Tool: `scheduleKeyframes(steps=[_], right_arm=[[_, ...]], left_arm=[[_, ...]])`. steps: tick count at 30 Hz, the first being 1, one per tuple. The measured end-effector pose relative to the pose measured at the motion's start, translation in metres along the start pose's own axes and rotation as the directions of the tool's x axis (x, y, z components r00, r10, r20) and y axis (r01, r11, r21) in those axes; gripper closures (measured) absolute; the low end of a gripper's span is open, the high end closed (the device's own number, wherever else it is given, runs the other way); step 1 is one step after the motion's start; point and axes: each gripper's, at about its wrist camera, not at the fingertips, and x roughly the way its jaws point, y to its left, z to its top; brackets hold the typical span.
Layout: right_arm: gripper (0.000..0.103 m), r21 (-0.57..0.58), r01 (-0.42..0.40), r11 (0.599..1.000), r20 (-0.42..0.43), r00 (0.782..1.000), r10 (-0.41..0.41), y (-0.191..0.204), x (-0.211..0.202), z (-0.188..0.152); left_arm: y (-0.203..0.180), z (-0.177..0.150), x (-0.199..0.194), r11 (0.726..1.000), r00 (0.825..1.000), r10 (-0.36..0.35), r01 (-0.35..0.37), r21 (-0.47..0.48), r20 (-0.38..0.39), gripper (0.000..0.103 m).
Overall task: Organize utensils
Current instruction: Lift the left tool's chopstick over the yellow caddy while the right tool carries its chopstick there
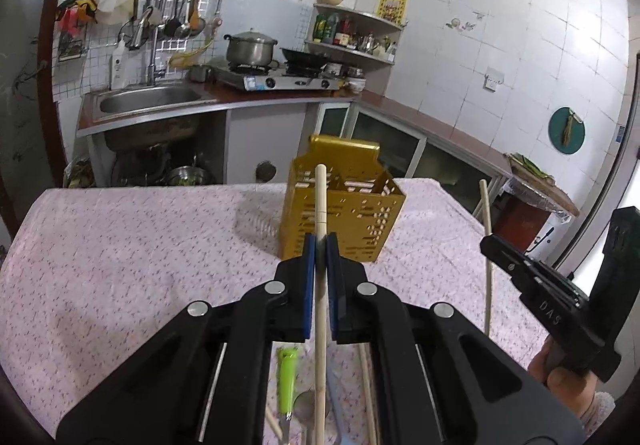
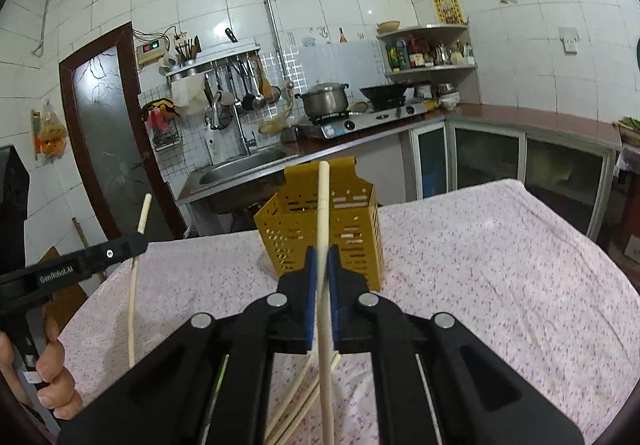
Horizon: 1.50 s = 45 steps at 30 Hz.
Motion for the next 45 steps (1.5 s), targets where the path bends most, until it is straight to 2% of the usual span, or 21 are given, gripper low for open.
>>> scheduleKeyframes(steps=[5, 13, 18, 23, 28, 30, 35, 39, 45], right_arm=[[0.097, 0.002, -0.012, 1.0, 0.049, 0.999, 0.012, -0.003, 0.008, 0.013], [0.097, -0.027, -0.019, 0.999, 0.186, 0.982, 0.024, -0.006, 0.027, 0.061], [0.097, -0.06, -0.028, 0.998, 0.262, 0.964, 0.042, -0.008, 0.048, 0.087], [0.097, -0.069, -0.028, 0.997, 0.323, 0.945, 0.049, -0.005, 0.07, 0.096], [0.097, -0.055, -0.024, 0.998, 0.392, 0.919, 0.044, -0.008, 0.093, 0.101], [0.097, -0.045, -0.033, 0.998, 0.409, 0.911, 0.049, -0.01, 0.101, 0.105], [0.097, -0.056, -0.018, 0.998, 0.462, 0.886, 0.042, -0.008, 0.117, 0.112], [0.097, -0.051, -0.016, 0.999, 0.492, 0.87, 0.039, -0.008, 0.127, 0.114], [0.097, -0.052, -0.002, 0.999, 0.504, 0.863, 0.028, -0.007, 0.143, 0.108]], left_arm=[[-0.013, 0.017, 0.008, 1.0, 0.999, -0.013, 0.011, 0.025, 0.045, 0.099], [-0.031, 0.06, 0.032, 0.997, 0.985, -0.026, 0.014, 0.072, 0.171, 0.099], [-0.037, 0.082, 0.05, 0.995, 0.961, -0.032, 0.003, 0.102, 0.275, 0.099], [-0.034, 0.095, 0.067, 0.994, 0.935, -0.049, 0.01, 0.111, 0.351, 0.099], [-0.035, 0.105, 0.083, 0.992, 0.903, -0.056, 0.0, 0.129, 0.426, 0.099], [-0.037, 0.109, 0.089, 0.991, 0.882, -0.042, -0.025, 0.134, 0.469, 0.099], [-0.039, 0.122, 0.104, 0.99, 0.857, -0.042, -0.032, 0.134, 0.514, 0.099], [-0.035, 0.127, 0.117, 0.992, 0.847, -0.036, -0.036, 0.125, 0.53, 0.099], [-0.024, 0.125, 0.137, 0.993, 0.841, -0.044, -0.02, 0.113, 0.538, 0.099]])
